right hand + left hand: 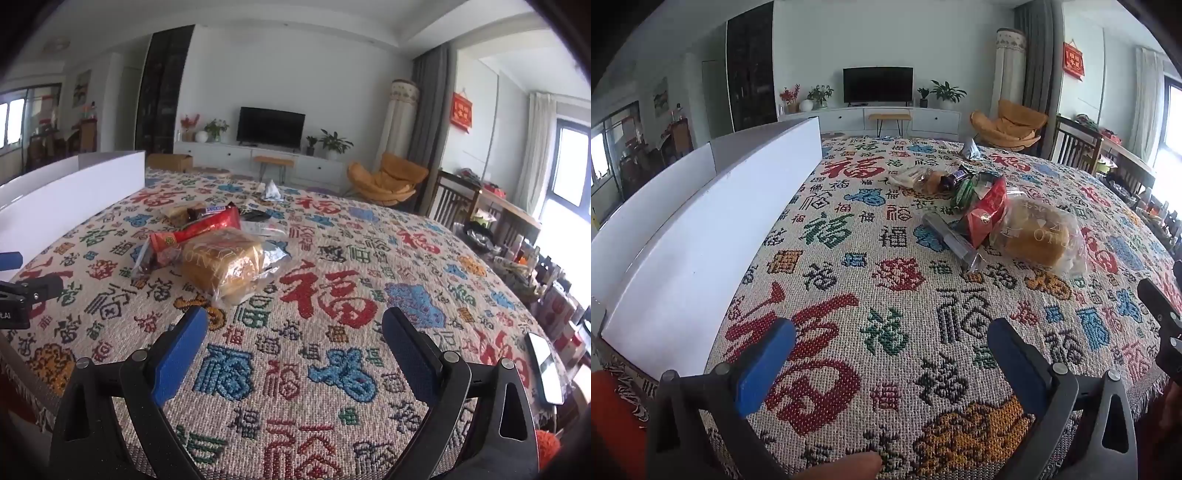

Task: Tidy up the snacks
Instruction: 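Move the left tool toward the snack pile on the cloth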

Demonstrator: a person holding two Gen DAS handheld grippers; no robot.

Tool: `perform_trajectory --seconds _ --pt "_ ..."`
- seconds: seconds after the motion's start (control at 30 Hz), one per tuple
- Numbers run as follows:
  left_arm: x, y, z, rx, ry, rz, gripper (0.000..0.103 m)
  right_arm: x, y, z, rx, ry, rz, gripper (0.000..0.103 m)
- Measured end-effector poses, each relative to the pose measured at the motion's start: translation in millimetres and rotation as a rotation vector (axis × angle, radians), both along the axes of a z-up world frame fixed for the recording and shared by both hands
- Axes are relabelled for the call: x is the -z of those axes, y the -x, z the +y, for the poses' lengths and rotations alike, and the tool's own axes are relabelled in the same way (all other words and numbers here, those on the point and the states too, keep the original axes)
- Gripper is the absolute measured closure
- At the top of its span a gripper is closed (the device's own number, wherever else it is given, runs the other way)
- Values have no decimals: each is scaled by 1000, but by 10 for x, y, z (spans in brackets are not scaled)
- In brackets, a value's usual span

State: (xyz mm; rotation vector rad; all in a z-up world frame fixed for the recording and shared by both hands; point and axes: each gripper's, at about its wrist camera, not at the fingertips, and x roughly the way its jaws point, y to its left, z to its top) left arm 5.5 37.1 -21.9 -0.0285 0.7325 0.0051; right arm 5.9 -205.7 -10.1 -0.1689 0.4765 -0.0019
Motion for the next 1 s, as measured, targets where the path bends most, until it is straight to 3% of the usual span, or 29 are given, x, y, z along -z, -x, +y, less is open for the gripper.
perform_trajectory --seconds 0.4,1.0 --pt "17 24 -30 5 -26 11 0 -39 24 -64 -5 -52 -28 6" --pt "164 -68 4 4 -19 78 0 54 -28 -18 -11 -19 7 6"
